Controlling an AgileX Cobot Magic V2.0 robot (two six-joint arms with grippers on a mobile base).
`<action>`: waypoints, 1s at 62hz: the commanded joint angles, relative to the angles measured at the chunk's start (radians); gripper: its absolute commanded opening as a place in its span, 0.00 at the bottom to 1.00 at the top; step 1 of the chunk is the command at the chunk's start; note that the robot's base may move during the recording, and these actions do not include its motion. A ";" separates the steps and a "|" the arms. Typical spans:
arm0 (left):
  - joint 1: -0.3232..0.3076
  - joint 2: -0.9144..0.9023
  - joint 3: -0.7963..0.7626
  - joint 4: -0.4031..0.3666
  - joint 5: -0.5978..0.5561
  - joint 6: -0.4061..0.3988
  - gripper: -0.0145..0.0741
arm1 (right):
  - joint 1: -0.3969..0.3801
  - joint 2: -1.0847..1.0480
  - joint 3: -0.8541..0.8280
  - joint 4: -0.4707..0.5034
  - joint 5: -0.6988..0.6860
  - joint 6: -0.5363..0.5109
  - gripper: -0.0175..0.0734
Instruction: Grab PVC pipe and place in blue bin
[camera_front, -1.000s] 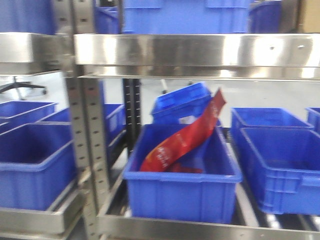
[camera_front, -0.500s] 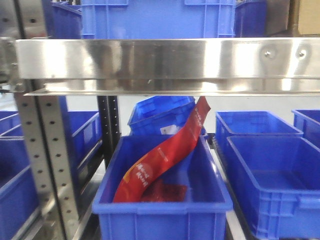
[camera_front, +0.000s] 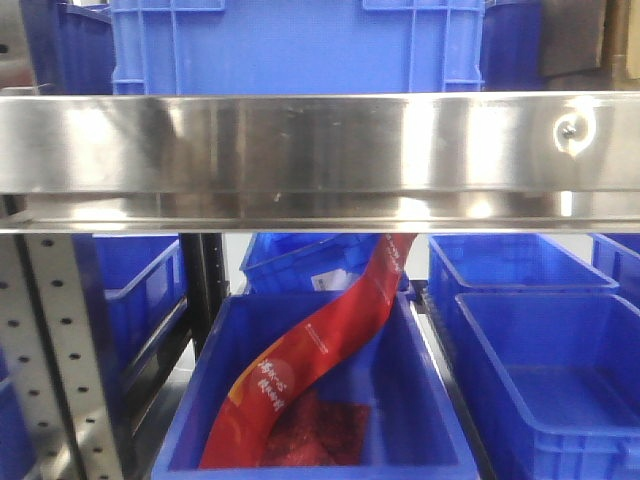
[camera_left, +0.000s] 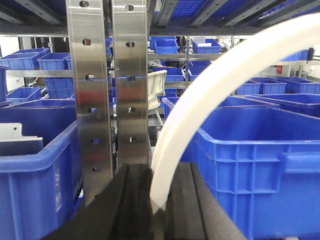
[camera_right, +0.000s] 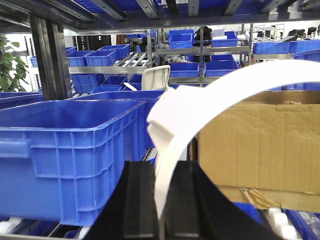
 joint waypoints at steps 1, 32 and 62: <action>-0.005 -0.005 -0.001 0.001 -0.029 -0.001 0.04 | -0.007 -0.003 -0.003 -0.006 -0.021 -0.002 0.01; -0.005 -0.005 -0.001 0.001 -0.029 -0.001 0.04 | -0.007 -0.003 -0.003 -0.006 -0.021 -0.002 0.01; -0.005 -0.005 -0.001 0.001 -0.029 -0.001 0.04 | -0.007 -0.003 -0.003 -0.006 -0.021 -0.002 0.01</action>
